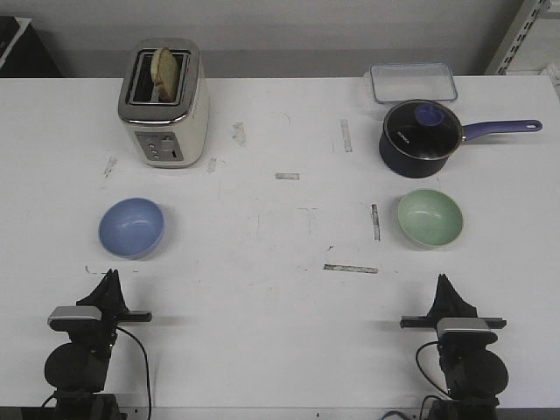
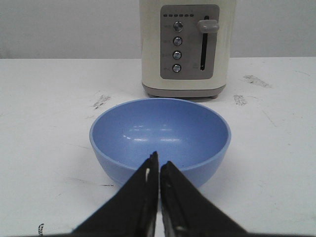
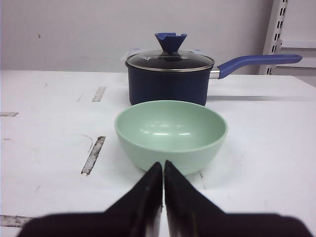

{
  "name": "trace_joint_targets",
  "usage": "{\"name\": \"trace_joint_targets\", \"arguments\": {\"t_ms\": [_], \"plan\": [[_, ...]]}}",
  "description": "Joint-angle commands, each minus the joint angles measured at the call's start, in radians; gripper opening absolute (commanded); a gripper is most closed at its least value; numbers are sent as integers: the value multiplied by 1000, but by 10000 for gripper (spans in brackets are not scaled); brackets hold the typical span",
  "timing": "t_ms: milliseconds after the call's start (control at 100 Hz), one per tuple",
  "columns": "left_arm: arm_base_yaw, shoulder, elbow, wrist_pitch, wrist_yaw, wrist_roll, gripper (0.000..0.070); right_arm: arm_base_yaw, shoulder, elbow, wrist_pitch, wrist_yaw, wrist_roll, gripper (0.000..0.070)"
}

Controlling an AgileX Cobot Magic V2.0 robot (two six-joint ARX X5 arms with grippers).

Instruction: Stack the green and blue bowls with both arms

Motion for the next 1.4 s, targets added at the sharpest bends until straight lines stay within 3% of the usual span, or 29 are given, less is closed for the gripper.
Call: {"name": "trace_joint_targets", "arguments": {"t_ms": [0,910,1010,1180,1390], "plan": [[0,-1,-22,13,0,-2,1,1,-2,-2,10,0,5,0],[0,-1,-22,35,1,-2,1,0,-2,-2,12,9,2,0],[0,-1,-22,35,0,-2,1,0,-2,-2,77,7,3,0],[0,-1,-22,39,0,-2,1,0,-1,24,317,30,-6,0],[0,-1,-22,37,1,-2,1,0,100,262,292,60,-32,0]]}}
